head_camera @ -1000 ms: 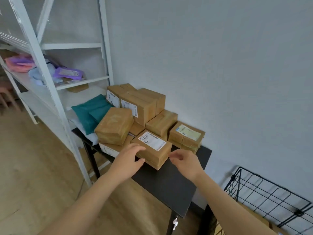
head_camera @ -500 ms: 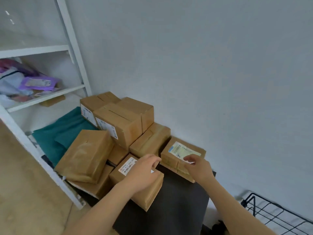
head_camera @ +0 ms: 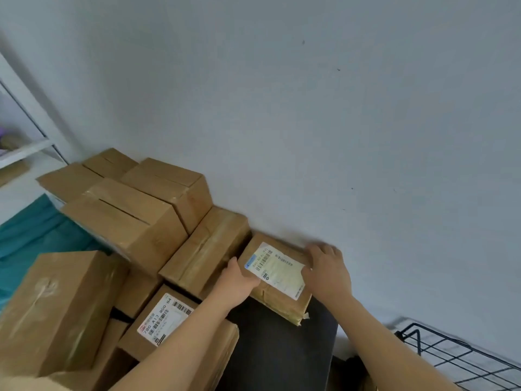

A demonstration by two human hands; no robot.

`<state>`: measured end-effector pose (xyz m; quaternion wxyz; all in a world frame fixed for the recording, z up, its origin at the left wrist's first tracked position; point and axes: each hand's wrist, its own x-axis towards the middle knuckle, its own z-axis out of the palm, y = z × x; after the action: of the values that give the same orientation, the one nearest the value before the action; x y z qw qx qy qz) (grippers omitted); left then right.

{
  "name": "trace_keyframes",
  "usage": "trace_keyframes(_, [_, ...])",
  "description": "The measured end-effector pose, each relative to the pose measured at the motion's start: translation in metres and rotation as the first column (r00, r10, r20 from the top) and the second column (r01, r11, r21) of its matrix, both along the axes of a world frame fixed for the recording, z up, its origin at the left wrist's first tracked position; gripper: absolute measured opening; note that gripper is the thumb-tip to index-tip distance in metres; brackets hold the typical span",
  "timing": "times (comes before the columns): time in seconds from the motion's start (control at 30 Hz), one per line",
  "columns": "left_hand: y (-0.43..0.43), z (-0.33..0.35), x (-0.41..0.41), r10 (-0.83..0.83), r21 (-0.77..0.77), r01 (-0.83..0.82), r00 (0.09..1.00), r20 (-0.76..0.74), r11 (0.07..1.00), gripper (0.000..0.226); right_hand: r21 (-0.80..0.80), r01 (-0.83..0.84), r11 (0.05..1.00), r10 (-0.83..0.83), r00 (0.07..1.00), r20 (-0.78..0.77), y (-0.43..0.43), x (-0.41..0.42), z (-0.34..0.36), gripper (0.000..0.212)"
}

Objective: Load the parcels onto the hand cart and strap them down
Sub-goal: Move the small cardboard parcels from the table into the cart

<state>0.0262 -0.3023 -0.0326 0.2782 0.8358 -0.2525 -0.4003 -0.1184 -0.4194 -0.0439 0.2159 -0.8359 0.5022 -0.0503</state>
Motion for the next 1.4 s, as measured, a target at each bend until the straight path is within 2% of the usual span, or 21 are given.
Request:
trace_keyframes(0.17, [-0.009,-0.002,0.001,0.021,0.036,-0.021,1.0,0.001,0.999,0.083,0.109,0.071,0.992,-0.068,0.997,-0.035,-0.004,-0.012,-0.008,0.033])
trace_keyframes(0.23, [-0.01,-0.004,0.0,0.073,0.043,-0.071,0.997,-0.039,0.997,0.087,0.207,0.108,0.972,-0.096,0.993,-0.067,-0.003,-0.019,-0.009,0.034])
trace_keyframes(0.3, [-0.011,-0.006,-0.002,0.165,0.055,-0.158,0.974,-0.158,0.986,0.093,0.318,0.142,0.937,-0.129,0.99,-0.064,-0.002,-0.025,-0.01,0.035])
trace_keyframes(0.37, [-0.011,-0.006,-0.006,0.252,0.06,-0.245,0.917,-0.308,0.968,0.096,0.468,0.19,0.863,-0.219,0.976,0.007,0.001,-0.03,-0.011,0.034])
trace_keyframes(0.43, [-0.011,-0.003,-0.009,0.273,0.051,-0.273,0.9,-0.339,0.961,0.093,0.638,0.219,0.738,-0.35,0.933,0.084,0.004,-0.033,-0.008,0.036])
trace_keyframes(0.5, [-0.01,-0.001,-0.013,0.261,0.018,-0.274,0.896,-0.359,0.962,0.089,0.729,0.228,0.646,-0.427,0.899,0.097,0.009,-0.036,-0.005,0.039])
trace_keyframes(0.6, [-0.007,0.003,-0.016,0.214,-0.03,-0.244,0.897,-0.386,0.969,0.084,0.759,0.213,0.616,-0.439,0.892,0.106,0.018,-0.043,-0.005,0.035])
trace_keyframes(0.73, [0.005,0.01,-0.019,0.167,-0.092,-0.21,0.926,-0.339,0.973,0.07,0.774,0.176,0.608,-0.444,0.884,0.148,0.032,-0.052,-0.003,0.028])
trace_keyframes(0.9, [0.019,0.031,-0.025,0.081,-0.213,-0.147,0.953,-0.291,0.966,0.047,0.774,0.129,0.621,-0.438,0.875,0.206,0.053,-0.062,0.007,0.058])
trace_keyframes(0.97, [0.026,0.041,-0.029,0.04,-0.266,-0.121,0.955,-0.292,0.956,0.044,0.776,0.099,0.623,-0.444,0.862,0.246,0.063,-0.066,0.015,0.062])
trace_keyframes(1.17, [0.056,0.065,-0.039,-0.059,-0.452,-0.073,0.961,-0.27,0.889,0.045,0.78,-0.049,0.624,-0.474,0.77,0.427,0.103,-0.087,0.037,0.075])
trace_keyframes(1.27, [0.074,0.069,-0.047,-0.104,-0.525,-0.063,0.953,-0.283,0.849,0.051,0.795,-0.047,0.605,-0.529,0.722,0.446,0.134,-0.1,0.05,0.057])
trace_keyframes(1.33, [0.085,0.067,-0.058,-0.153,-0.543,-0.057,0.93,-0.333,0.838,0.057,0.81,-0.007,0.586,-0.601,0.667,0.44,0.153,-0.109,0.05,0.056])
trace_keyframes(1.4, [0.095,0.063,-0.073,-0.229,-0.547,0.001,0.908,-0.35,0.837,0.053,0.829,0.024,0.558,-0.672,0.6,0.434,0.172,-0.117,0.05,0.055])
